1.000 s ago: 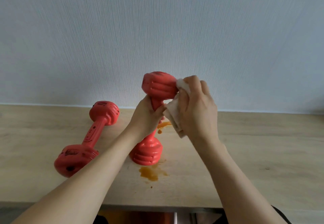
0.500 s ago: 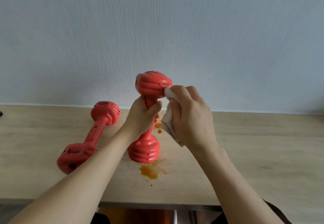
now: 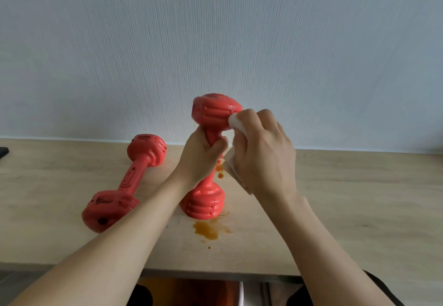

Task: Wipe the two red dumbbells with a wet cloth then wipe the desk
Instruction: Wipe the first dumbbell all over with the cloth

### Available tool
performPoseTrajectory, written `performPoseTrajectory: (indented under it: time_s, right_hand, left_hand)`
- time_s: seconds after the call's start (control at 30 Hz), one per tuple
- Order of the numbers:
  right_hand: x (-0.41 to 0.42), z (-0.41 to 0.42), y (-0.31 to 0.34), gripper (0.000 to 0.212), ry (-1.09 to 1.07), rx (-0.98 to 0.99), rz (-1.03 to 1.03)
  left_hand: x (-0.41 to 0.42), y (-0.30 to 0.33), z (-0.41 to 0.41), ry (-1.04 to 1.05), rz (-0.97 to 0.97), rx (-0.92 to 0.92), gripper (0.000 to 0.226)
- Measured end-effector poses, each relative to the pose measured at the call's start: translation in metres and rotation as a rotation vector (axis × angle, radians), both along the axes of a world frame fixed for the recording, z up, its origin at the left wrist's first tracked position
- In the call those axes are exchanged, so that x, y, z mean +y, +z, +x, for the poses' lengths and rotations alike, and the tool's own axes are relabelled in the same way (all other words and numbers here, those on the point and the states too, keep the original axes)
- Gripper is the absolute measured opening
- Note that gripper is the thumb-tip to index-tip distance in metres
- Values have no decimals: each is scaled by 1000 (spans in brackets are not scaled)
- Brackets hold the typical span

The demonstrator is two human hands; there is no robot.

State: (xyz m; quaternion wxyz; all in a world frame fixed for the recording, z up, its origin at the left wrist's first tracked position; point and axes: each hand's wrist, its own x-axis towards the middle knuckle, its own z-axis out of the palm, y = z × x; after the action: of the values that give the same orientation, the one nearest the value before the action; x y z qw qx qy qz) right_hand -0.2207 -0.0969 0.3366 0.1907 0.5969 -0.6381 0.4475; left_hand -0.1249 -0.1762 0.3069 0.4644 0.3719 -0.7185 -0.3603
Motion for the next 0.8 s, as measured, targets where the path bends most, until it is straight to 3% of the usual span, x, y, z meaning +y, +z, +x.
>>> performPoseTrajectory:
  time_s: [0.3,0.47,0.6,0.7,0.8]
  right_hand:
    - [-17,-26,-12,20,104,-305,112]
    - [-18,-34,-15,17,121,-373,123]
    - [-9,-28,-11,20,163,-397,95]
    - [-6,-23,-11,9,147,-426,26]
    - [-2,-11,-9,19,134,-349,-109]
  left_hand:
    - [-1,4,6,-121,100,-71,18]
    - [2,3,7,-231,85,-78,15]
    - [-2,-1,5,-40,30,-31,44]
    - [-2,-1,5,52,50,19,30]
    - [1,3,4,77,-2,-54,15]
